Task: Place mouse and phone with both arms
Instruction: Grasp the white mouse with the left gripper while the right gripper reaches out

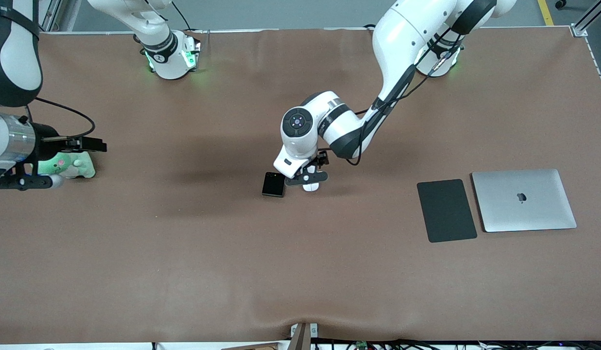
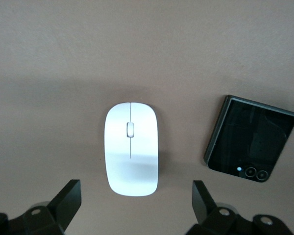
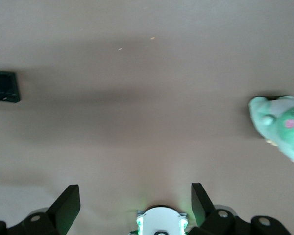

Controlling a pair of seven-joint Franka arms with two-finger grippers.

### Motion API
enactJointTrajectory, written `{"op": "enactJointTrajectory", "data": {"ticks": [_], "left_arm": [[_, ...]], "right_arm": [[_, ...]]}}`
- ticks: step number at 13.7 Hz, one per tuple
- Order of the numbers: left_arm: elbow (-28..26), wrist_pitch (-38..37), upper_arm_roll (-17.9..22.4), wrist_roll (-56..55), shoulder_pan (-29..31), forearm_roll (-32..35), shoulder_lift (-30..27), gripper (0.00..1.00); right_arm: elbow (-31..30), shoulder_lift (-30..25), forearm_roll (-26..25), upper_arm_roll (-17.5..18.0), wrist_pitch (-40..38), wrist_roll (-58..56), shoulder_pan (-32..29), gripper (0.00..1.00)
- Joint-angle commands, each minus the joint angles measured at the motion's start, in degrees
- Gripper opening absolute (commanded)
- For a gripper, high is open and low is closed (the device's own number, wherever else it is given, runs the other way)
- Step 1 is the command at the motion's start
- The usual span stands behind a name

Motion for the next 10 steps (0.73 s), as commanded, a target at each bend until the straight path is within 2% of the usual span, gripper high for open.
{"op": "enactJointTrajectory", "data": {"ticks": [1, 3, 7, 8, 10], "left_arm": [[1.96, 0.14, 0.45, -1.33, -0.74, 2.57, 1.82, 1.0], [1.08, 0.23, 0.37, -1.33, -0.57, 4.85, 2.09, 1.0], [0.9, 2.24, 0.28, -1.6, -0.3, 4.16, 4.02, 1.0], [0.81, 2.51, 0.36, -1.95, -0.39, 4.24, 4.63, 1.0], [0.64, 2.6, 0.28, -2.04, -0.57, 4.51, 5.43, 1.0]], "right_arm": [[-1.21, 0.09, 3.78, 0.07, 0.06, 0.79, 0.72, 1.0], [-1.3, 0.35, 3.79, -0.02, 0.23, 0.96, 1.16, 1.0], [-1.21, 1.94, 5.45, -0.02, 1.46, 1.4, 1.43, 1.0], [-1.3, 2.72, 6.5, 0.06, 2.33, 1.23, 1.08, 1.0], [-1.21, 3.43, 12.45, -0.02, 2.43, 1.4, 0.55, 1.0]]}}
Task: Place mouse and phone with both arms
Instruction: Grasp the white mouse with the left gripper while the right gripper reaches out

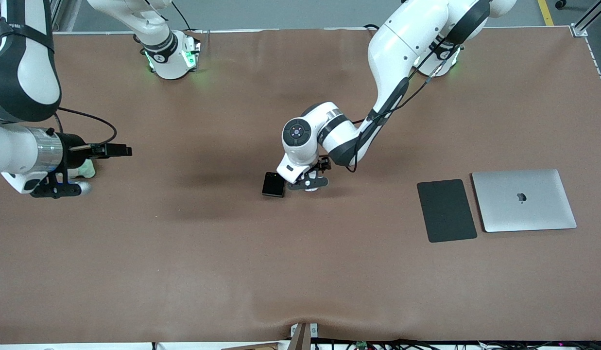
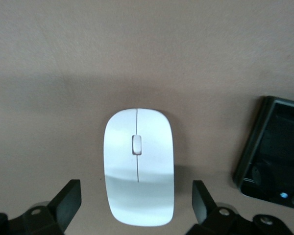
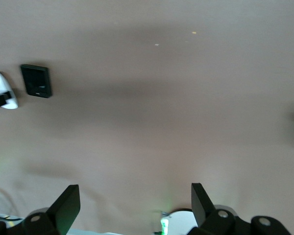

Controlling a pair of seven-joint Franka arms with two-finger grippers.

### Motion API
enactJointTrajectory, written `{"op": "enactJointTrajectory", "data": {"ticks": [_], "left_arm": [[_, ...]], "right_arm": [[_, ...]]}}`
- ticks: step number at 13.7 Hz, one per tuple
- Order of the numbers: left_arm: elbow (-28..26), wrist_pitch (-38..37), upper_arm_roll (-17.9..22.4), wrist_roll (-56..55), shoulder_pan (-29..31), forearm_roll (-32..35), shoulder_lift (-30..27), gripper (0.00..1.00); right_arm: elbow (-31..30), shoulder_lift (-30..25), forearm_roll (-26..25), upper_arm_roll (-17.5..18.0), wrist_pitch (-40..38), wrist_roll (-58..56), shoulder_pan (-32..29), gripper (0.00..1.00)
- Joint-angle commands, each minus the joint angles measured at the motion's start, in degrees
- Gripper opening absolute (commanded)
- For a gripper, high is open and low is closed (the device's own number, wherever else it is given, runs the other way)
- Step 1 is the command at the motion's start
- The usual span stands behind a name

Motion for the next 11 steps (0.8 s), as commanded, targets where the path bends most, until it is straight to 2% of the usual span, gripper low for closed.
{"op": "enactJointTrajectory", "data": {"ticks": [1, 3, 4, 5, 6, 9, 11], "left_arm": [[0.71, 0.8, 0.15, -1.99, -0.55, 1.82, 1.57, 1.0], [0.53, 0.8, 0.06, -1.99, -0.63, 1.9, 1.83, 1.0], [0.53, 0.8, 0.06, -2.17, -0.72, 1.73, 1.83, 0.9], [0.53, 0.8, 0.06, -2.95, -0.55, 1.21, 1.57, 0.21], [0.62, 0.71, 0.06, -3.74, -0.28, 1.03, 1.4, 0.0], [0.7, 0.36, 0.06, -4.98, -0.28, 1.11, 0.35, 0.0], [0.71, -0.69, -0.03, -5.42, -0.02, 1.03, -1.41, 0.0]], "right_arm": [[-0.29, 0.75, 5.75, -0.02, 0.13, 0.96, -0.28, 1.0], [-1.17, 1.19, 5.67, -0.1, 0.22, 1.48, 1.47, 1.0], [-1.61, 1.19, 5.67, -0.1, 0.57, 2.35, 2.43, 1.0], [-2.57, 1.1, 5.67, -0.1, 1.44, 3.23, 3.31, 1.0], [-5.01, 0.49, 5.67, -0.1, 3.89, 4.81, 4.72, 1.0], [-11.0, -1.35, 5.59, -0.1, 10.05, 6.14, 7.79, 1.0], [-12.51, -1.62, 5.59, -0.02, 12.95, 10.34, 9.55, 1.0]]}}
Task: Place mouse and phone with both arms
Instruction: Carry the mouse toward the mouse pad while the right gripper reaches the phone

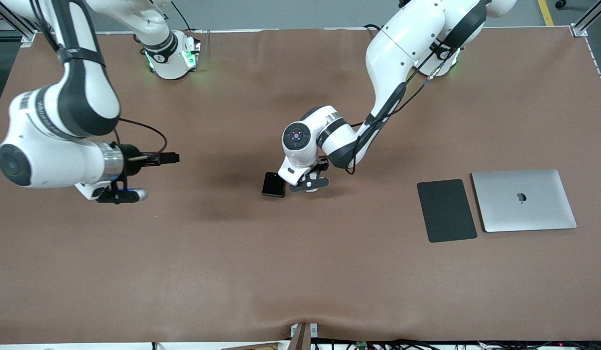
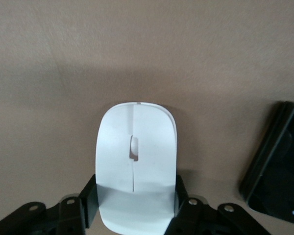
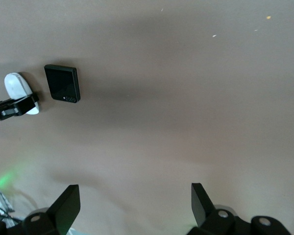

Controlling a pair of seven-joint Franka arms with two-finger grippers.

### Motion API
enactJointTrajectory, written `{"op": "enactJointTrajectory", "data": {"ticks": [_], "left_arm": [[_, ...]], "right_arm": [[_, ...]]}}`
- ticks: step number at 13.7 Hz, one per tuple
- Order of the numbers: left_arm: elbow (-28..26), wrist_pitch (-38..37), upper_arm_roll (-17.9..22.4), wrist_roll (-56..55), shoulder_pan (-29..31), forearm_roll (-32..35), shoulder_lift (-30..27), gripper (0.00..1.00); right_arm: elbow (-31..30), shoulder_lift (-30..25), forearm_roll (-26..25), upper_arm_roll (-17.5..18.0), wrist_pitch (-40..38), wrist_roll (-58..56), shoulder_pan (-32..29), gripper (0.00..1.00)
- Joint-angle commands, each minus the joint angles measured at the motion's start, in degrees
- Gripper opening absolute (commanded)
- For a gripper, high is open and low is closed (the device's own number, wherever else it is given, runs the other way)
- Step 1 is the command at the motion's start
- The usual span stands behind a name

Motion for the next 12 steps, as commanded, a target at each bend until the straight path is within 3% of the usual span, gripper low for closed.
{"op": "enactJointTrajectory", "data": {"ticks": [1, 7, 12], "left_arm": [[0.26, -2.07, -0.07, -2.12, 0.12, 1.02, -3.4, 0.0], [0.17, -7.78, 0.01, 0.77, 5.38, 1.37, -12.63, 0.0], [0.08, -12.78, 0.01, 10.69, 12.59, 1.37, -16.15, 0.0]], "right_arm": [[-4.18, -2.69, 0.89, -0.36, 3.41, 4.37, 2.71, 1.0], [-14.98, -4.27, 0.89, -0.36, 18.77, 9.99, 10.19, 1.0], [-16.31, -0.85, 0.89, -0.27, 30.56, 14.48, 16.25, 1.0]]}}
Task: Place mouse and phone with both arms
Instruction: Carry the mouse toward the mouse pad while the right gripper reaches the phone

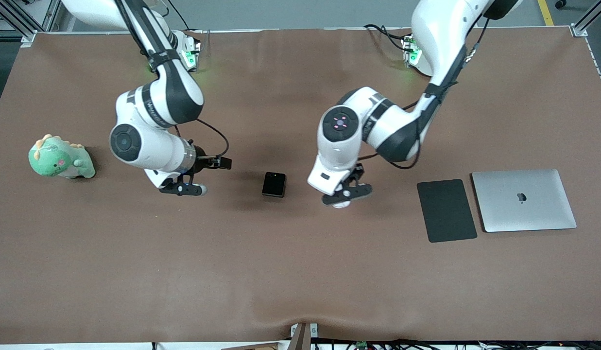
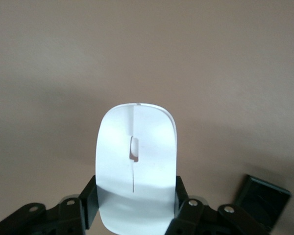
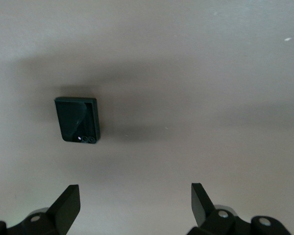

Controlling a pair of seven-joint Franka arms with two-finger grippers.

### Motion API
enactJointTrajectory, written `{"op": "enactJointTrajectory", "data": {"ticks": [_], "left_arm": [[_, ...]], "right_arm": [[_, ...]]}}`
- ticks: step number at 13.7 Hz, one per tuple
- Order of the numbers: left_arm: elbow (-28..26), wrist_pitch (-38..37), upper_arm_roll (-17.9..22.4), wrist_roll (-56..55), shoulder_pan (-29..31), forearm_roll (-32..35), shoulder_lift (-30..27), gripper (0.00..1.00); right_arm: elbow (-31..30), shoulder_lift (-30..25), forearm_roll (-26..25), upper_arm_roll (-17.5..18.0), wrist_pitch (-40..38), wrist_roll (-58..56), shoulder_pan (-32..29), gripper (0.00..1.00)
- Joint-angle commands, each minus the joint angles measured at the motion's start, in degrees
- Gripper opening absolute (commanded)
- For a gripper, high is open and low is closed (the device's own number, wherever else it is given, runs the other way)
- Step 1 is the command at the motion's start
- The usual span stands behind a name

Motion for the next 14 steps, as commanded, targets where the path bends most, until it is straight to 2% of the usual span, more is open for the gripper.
{"op": "enactJointTrajectory", "data": {"ticks": [1, 7, 14], "left_arm": [[-1.21, -3.59, -0.44, 4.94, 3.84, 1.22, -2.55, 0.0], [-3.4, -6.77, -0.53, 15.32, 13.16, 1.66, -4.14, 0.0], [-12.97, -4.4, -0.53, 25.86, 20.37, 3.86, -5.37, 0.0]], "right_arm": [[-0.91, 1.07, 0.87, -0.47, 4.05, 4.38, 4.14, 1.0], [-0.38, 7.3, 0.78, -0.56, 15.38, 16.07, 11.53, 1.0], [1.38, 14.69, 0.34, -0.82, 23.74, 18.46, 14.26, 1.0]]}}
